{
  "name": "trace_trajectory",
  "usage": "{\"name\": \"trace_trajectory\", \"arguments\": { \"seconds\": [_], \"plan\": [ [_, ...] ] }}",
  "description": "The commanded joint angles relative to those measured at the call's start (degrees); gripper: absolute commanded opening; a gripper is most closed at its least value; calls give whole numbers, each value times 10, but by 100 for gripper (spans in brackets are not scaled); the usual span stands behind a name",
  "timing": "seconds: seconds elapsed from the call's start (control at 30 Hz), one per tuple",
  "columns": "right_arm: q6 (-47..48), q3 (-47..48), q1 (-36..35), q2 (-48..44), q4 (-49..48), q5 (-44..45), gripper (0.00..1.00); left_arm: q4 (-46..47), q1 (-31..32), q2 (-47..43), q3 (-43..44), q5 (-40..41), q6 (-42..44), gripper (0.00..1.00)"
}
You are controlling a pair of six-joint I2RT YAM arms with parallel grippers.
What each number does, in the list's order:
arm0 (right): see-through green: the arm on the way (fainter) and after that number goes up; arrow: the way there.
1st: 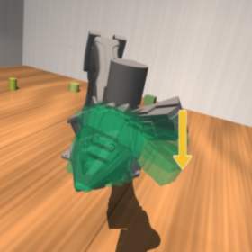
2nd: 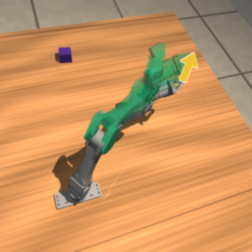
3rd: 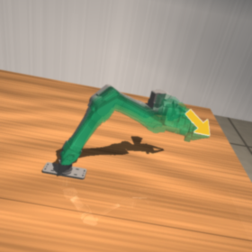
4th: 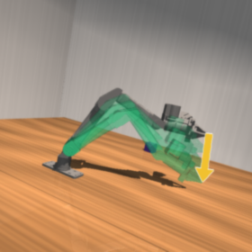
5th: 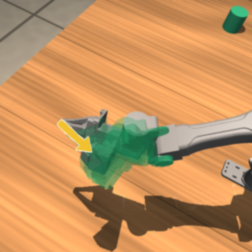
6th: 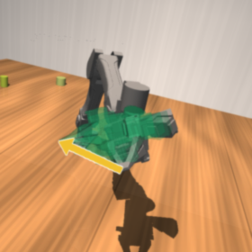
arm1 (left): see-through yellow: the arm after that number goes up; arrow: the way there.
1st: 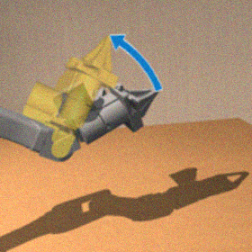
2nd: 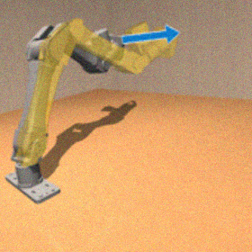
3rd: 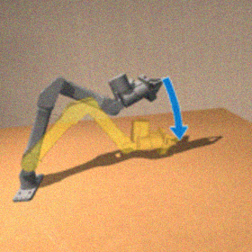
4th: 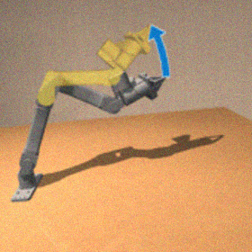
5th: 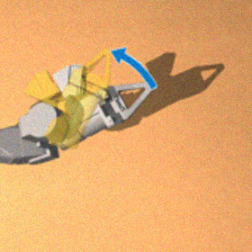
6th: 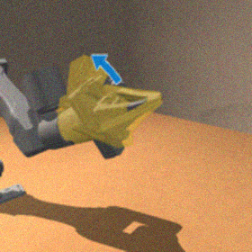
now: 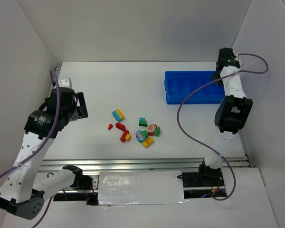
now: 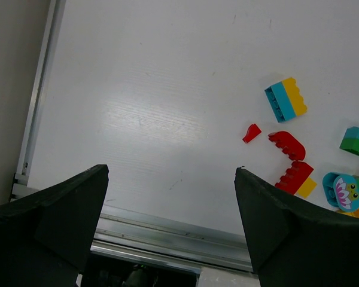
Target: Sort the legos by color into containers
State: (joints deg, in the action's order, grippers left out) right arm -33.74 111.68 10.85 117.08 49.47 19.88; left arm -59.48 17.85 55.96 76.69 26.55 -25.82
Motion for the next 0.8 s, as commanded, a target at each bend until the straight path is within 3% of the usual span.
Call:
{"name": "trace_trajectory", "arguments": {
  "seconds": [0.0, 0.03, 0.07, 0.37, 0.5, 0.57, 0.63, 0.77],
  "plan": [
    [31, 40, 14, 25, 13, -14, 30, 4, 3, -6, -8, -3, -5, 100],
    [33, 38, 18, 28, 9, -19, 34, 3, 3, -4, -7, 0, -3, 99],
    [32, 37, 22, 31, 5, -24, 51, 3, 3, 2, -5, 2, -2, 99],
    [39, 64, 28, 54, 4, -70, 83, 13, 3, 31, 8, 4, 6, 99],
    [52, 73, 8, 13, 16, -93, 84, 16, 3, 37, 10, 3, 2, 100],
    [60, 55, -37, -24, 19, -87, 84, 24, 3, 35, 3, 0, -2, 99],
    [58, 0, -79, -96, 19, -78, 84, 37, 3, 35, -2, -4, -9, 99],
    [50, -185, -239, -258, -45, -102, 81, 49, 3, 40, -10, -12, -25, 99]
  ]
}}
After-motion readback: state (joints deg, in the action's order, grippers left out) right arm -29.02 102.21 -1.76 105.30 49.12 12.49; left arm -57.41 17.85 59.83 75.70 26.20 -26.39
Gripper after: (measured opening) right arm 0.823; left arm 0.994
